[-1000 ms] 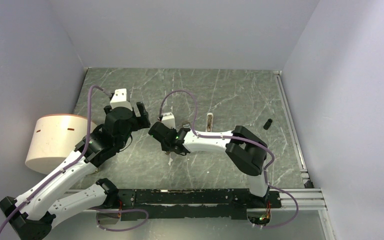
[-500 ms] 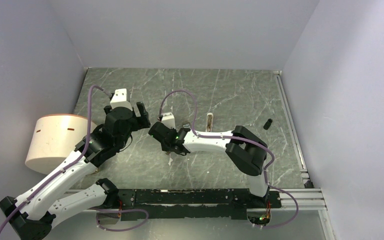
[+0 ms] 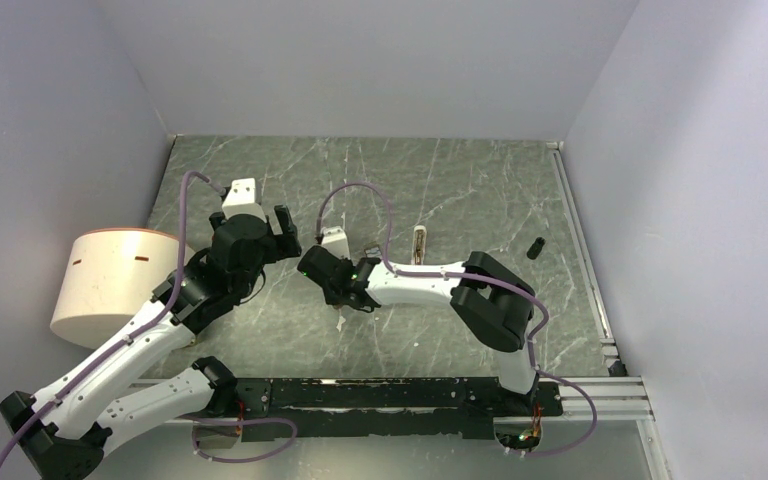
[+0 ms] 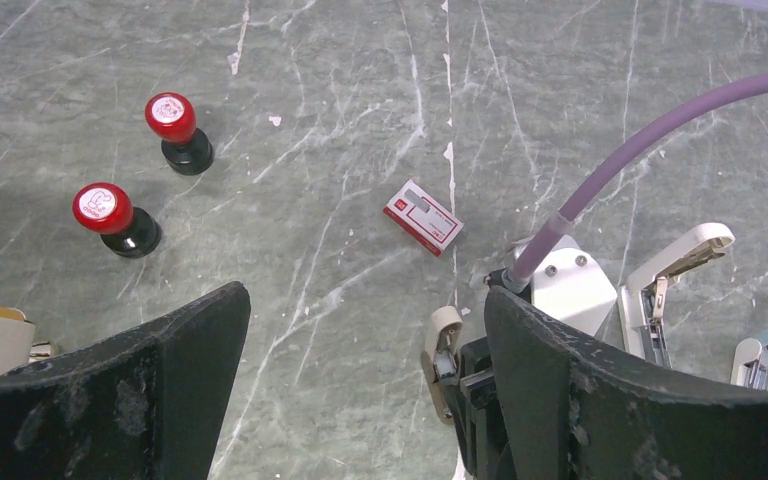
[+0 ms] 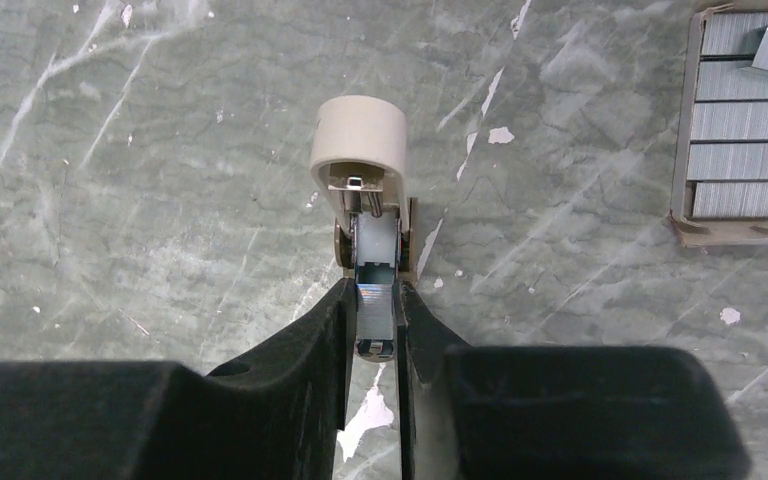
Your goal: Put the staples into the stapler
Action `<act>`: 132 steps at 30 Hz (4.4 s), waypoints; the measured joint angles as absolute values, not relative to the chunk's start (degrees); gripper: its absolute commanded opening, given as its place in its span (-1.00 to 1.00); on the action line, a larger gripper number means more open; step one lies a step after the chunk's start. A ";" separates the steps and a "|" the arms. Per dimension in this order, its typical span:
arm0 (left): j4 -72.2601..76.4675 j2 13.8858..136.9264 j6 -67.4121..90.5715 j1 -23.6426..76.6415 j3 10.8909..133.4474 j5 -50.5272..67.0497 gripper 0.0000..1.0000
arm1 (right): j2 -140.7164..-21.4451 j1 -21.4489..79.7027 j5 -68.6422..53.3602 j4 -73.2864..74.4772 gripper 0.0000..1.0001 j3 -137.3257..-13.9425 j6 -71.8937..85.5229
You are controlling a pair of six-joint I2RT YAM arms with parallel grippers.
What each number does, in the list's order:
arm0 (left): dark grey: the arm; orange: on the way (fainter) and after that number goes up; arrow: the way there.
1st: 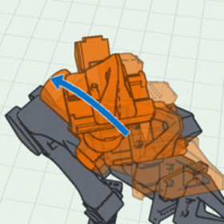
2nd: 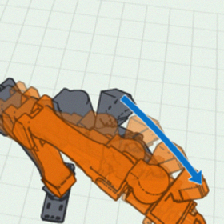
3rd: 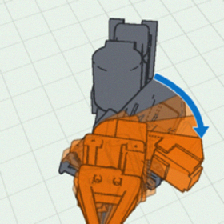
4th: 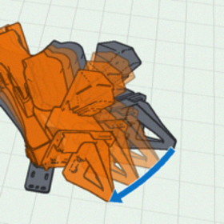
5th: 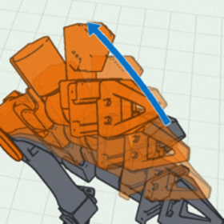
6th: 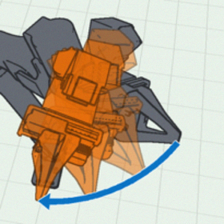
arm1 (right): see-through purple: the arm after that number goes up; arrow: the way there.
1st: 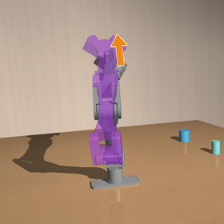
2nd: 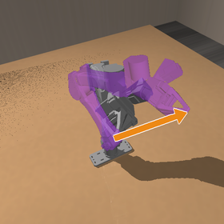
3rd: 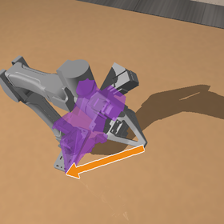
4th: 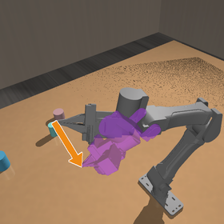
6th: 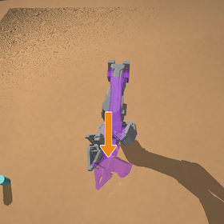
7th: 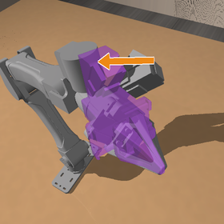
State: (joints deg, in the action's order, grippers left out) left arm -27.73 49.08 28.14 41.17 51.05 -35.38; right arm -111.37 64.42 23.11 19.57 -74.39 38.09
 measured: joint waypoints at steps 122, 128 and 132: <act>-27.70 50.74 29.39 41.17 51.03 -35.20 0.83 | -93.58 55.05 13.37 25.06 -0.55 -56.86 27.16; -27.70 50.74 29.78 41.17 51.03 -34.68 0.83 | -93.60 55.24 12.27 25.12 -0.55 -52.93 25.15; -27.70 50.76 29.85 41.17 51.03 -34.61 0.83 | -93.67 55.31 12.16 24.60 -0.47 -52.36 24.18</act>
State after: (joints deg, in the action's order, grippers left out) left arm -27.70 50.76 29.85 41.17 51.03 -34.61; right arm -93.67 55.31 12.16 24.60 -52.36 24.18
